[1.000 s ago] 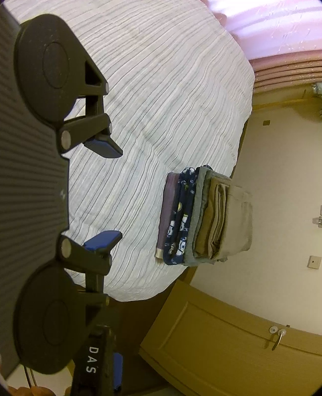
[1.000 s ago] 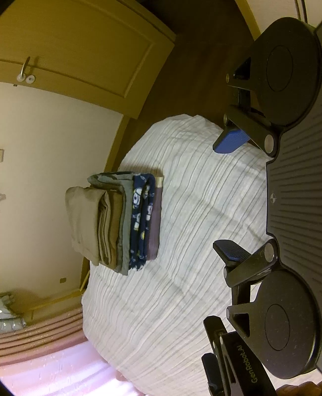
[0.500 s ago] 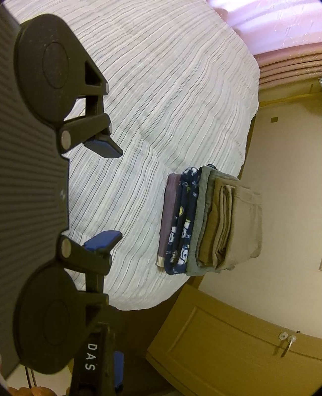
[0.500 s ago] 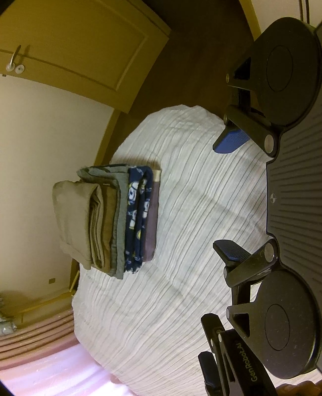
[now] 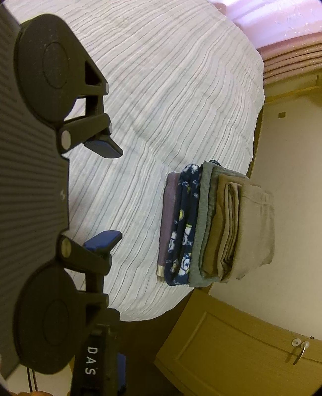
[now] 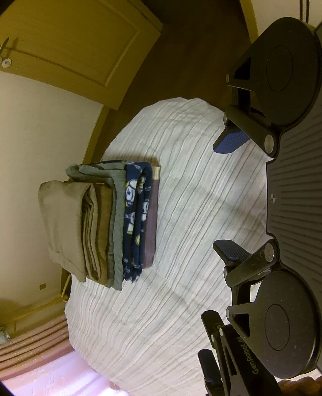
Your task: Fold clothes
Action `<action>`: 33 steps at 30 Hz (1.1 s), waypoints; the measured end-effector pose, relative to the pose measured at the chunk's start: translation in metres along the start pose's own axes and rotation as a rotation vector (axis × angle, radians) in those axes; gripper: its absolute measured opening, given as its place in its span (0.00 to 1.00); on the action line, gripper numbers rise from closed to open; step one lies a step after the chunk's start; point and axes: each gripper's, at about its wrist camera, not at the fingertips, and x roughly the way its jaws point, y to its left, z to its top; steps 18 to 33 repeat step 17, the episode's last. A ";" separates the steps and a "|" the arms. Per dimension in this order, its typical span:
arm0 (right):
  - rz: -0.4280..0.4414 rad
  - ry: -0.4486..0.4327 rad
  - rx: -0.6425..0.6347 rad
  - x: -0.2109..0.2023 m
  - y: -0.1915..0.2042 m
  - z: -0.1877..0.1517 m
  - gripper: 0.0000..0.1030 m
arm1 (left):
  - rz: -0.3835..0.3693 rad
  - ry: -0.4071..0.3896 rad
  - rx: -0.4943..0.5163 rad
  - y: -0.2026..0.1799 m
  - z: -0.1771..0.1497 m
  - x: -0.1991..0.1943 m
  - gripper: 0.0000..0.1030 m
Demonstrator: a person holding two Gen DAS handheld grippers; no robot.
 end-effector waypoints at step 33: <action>-0.008 -0.005 0.017 0.021 -0.006 0.029 0.78 | 0.007 -0.064 0.009 -0.007 0.032 0.016 0.59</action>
